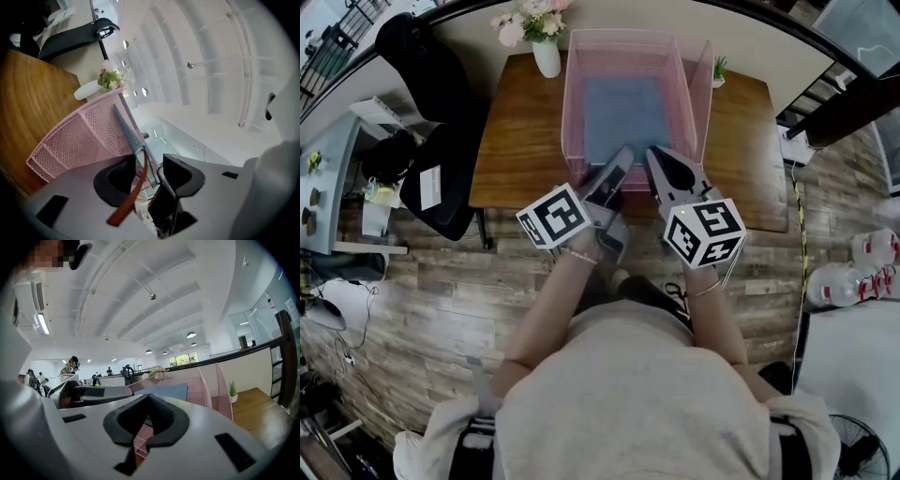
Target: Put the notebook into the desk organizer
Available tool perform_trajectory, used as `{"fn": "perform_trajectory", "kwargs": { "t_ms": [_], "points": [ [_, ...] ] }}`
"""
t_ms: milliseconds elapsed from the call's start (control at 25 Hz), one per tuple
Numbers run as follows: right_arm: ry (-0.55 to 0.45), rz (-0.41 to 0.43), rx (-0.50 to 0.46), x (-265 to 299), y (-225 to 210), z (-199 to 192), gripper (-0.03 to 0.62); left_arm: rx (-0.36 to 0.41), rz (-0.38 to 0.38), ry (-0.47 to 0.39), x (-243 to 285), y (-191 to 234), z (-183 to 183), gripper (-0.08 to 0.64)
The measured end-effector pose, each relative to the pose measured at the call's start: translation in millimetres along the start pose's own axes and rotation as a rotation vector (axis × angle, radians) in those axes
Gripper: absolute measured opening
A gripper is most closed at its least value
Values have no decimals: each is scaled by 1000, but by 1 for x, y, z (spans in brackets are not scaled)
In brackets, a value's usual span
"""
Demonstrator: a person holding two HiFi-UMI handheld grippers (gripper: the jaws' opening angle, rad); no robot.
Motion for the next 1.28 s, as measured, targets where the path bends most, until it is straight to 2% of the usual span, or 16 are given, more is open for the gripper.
{"fn": "perform_trajectory", "kwargs": {
  "t_ms": [80,240,440,640,840,1080,1160,1280],
  "points": [
    [4,-2,5,0,-2,-2,9,-70,-33,-11,0,-4,-3,222],
    [15,-5,10,1,-4,-6,9,-73,-20,17,-5,-2,-5,255],
    [18,-4,6,2,-4,-6,9,-84,-10,25,-8,0,-10,255],
    [15,8,7,1,-6,-7,9,-82,22,5,-15,7,-19,213],
    [17,24,-17,0,-6,-6,9,-28,27,-7,-18,7,-21,215],
    [26,25,-53,-5,-1,-5,10,29,125,-27,-27,10,-22,259],
    [28,37,-55,-6,2,-6,9,77,143,-25,-32,9,-19,259],
    [24,49,-53,-6,6,-6,11,198,205,-20,-41,8,-11,274]
  ]
}}
Point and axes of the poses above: the fingertips, and each gripper's own axes: x forward along the fingers, y to its left, z out of its top, the point moved 8 cm from there along -x, backward along the fingers, and after that the axes turned 10 degrees about x, right-handed, at the moved point
